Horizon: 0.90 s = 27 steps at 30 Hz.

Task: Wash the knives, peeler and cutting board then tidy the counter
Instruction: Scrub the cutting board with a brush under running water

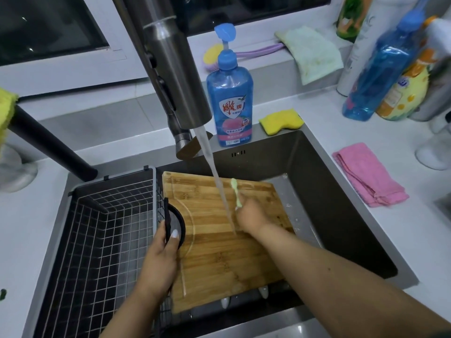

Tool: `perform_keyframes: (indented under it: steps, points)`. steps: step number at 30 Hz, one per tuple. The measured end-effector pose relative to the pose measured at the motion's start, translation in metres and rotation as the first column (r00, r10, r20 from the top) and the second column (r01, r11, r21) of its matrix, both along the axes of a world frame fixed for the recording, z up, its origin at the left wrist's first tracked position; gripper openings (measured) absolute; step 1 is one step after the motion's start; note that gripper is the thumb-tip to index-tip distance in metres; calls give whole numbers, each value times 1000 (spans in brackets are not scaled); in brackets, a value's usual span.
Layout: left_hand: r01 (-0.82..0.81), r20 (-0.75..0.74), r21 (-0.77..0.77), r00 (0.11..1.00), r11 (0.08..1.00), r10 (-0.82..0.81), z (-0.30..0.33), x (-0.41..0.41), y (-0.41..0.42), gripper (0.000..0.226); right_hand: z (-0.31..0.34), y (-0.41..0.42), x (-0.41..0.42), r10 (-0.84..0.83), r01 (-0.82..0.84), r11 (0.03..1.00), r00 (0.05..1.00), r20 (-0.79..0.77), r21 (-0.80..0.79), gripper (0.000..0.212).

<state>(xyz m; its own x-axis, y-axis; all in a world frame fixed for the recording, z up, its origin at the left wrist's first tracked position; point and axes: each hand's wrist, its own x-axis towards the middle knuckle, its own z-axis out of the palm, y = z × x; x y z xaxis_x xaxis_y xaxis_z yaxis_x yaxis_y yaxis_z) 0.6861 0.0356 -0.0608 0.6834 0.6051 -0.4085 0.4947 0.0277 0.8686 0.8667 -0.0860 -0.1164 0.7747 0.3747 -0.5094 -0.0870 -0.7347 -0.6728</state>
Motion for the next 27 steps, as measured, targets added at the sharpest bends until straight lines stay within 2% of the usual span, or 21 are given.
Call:
perform_keyframes:
  steps: [2,3,7,11,12,16,17,20,22,23,25,27]
  points:
    - [-2,12,-13,1000,1000,3,2,1,-1,43,1,-1,-9,55,-52,991,998,-30,120,43]
    - [-9,18,-26,1000,1000,10,2,2,-2,41,0,-4,-5,34,-31,992,999,-28,125,43]
    - [-21,22,-33,1000,999,21,2,1,-1,38,-8,-21,14,-38,36,998,999,-26,-49,47]
    - [-31,23,-42,999,999,32,2,2,-1,39,6,-11,-1,78,-53,985,986,-147,162,47]
    - [-28,28,-46,999,999,30,3,2,-2,39,5,-11,0,83,-58,985,986,-145,165,47]
    - [-30,36,-54,999,998,32,6,3,-4,35,-10,-29,17,-50,44,997,995,-91,-58,48]
    - [-30,31,-52,999,998,31,7,2,-5,35,-10,-30,15,-60,54,997,993,-106,-62,49]
    - [-23,18,-46,1000,999,24,4,1,-3,44,4,-18,-4,49,-32,993,987,-151,117,45]
    - [-18,15,-47,1000,999,19,2,-1,-2,47,6,-13,-9,112,-89,983,984,-136,163,46]
    - [-22,16,-52,1000,998,23,2,0,-2,45,3,-14,-3,77,-60,989,990,-118,137,46]
    - [-22,36,-55,999,998,24,6,1,-5,37,-3,-22,7,0,-2,999,998,-63,-33,48]
    - [-14,61,-54,998,998,17,9,2,-7,32,-6,-27,3,5,-6,984,1000,-2,-179,48]
